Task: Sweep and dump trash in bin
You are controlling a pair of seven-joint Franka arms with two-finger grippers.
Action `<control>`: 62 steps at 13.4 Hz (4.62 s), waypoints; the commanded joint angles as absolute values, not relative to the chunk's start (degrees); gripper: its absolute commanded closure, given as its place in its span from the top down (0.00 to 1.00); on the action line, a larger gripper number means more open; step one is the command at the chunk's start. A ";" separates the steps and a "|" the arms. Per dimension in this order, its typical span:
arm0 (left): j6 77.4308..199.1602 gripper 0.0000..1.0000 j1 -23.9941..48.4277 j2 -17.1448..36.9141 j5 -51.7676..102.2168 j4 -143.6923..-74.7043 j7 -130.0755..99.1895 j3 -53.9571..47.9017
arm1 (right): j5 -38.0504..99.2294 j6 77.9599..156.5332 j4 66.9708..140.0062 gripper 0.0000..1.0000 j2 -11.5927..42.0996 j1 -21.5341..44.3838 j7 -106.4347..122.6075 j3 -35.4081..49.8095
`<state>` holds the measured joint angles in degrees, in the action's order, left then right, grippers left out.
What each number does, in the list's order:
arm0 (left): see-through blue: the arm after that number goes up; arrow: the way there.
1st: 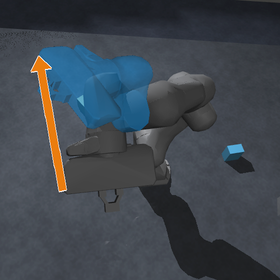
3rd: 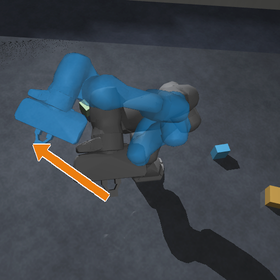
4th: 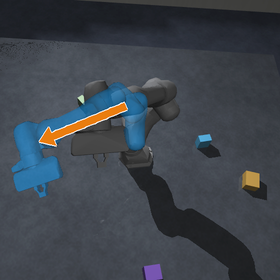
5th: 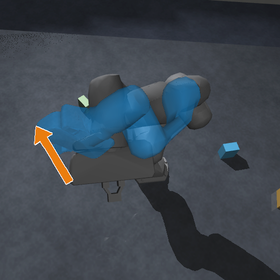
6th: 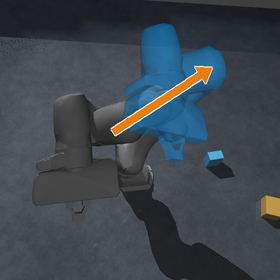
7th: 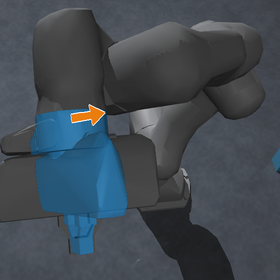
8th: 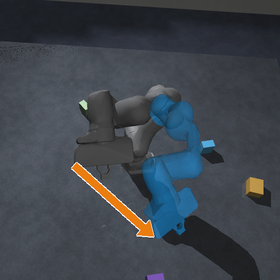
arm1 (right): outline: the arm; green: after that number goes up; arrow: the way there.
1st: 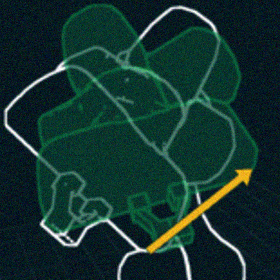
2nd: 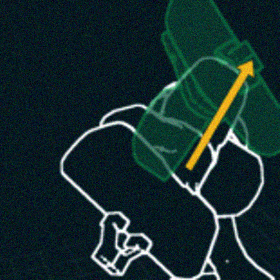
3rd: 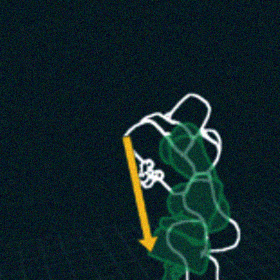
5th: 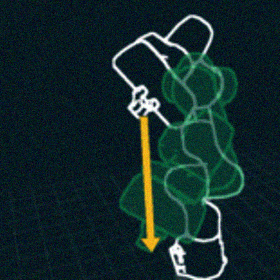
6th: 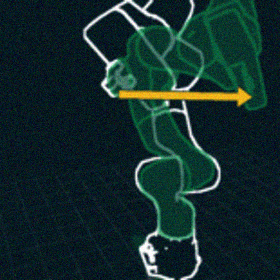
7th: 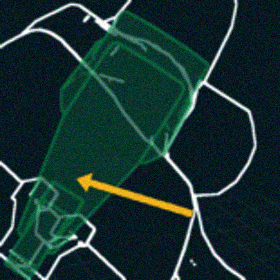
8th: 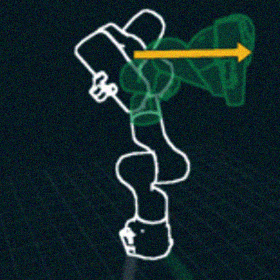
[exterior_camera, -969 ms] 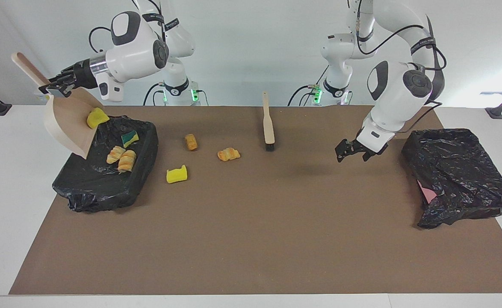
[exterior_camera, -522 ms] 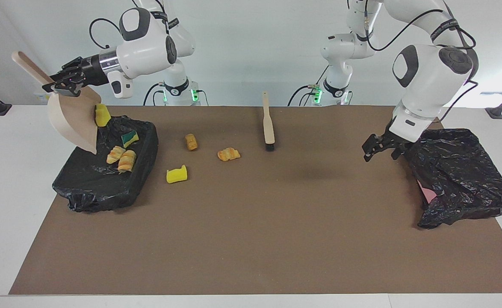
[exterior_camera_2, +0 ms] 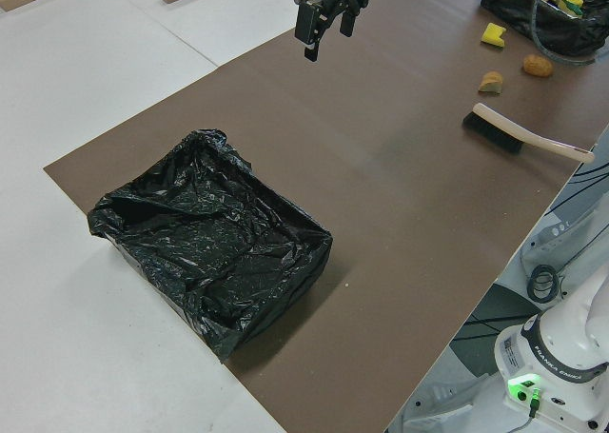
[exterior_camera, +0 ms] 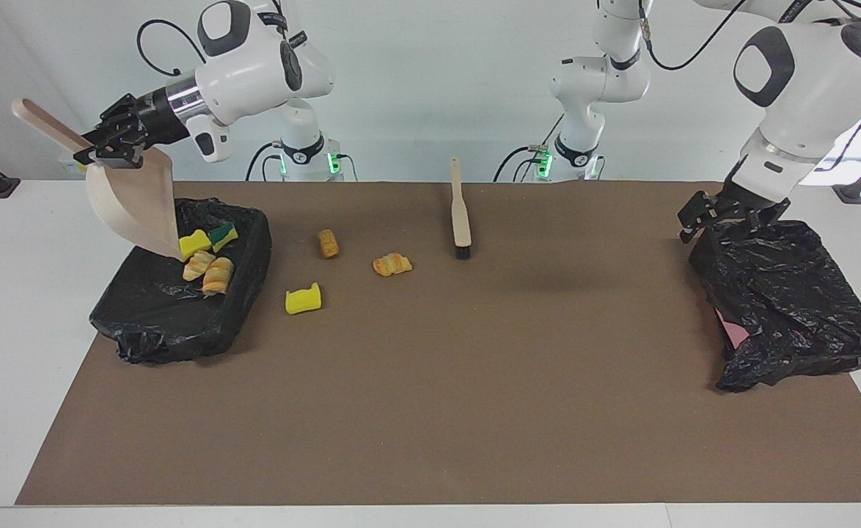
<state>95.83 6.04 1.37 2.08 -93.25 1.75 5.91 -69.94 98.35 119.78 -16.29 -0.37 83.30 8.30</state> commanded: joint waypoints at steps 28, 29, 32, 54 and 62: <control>87.01 1.00 5.36 -4.83 -1.49 -95.71 2.11 3.34 | 2.81 99.83 63.55 0.00 39.36 22.75 -37.76 9.58; 87.01 1.00 5.36 -4.75 -1.49 -95.71 2.11 3.34 | 2.90 101.41 62.67 0.00 41.12 23.89 -39.53 9.58; 87.01 1.00 5.36 -4.75 -1.41 -95.80 2.11 3.34 | 6.76 104.76 62.58 0.00 42.45 24.52 -40.78 10.28; 95.35 1.00 11.51 1.57 -0.79 -98.00 0.18 3.08 | 7.46 90.91 76.35 1.00 22.61 22.58 -31.64 10.28; 104.40 1.00 21.52 11.42 1.84 -97.91 -9.03 3.08 | 14.68 115.04 122.78 1.00 0.42 37.33 -37.16 10.37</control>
<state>102.27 18.79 9.94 1.28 -97.91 -6.55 2.12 12.21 110.26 113.34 4.24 35.22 -35.46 10.83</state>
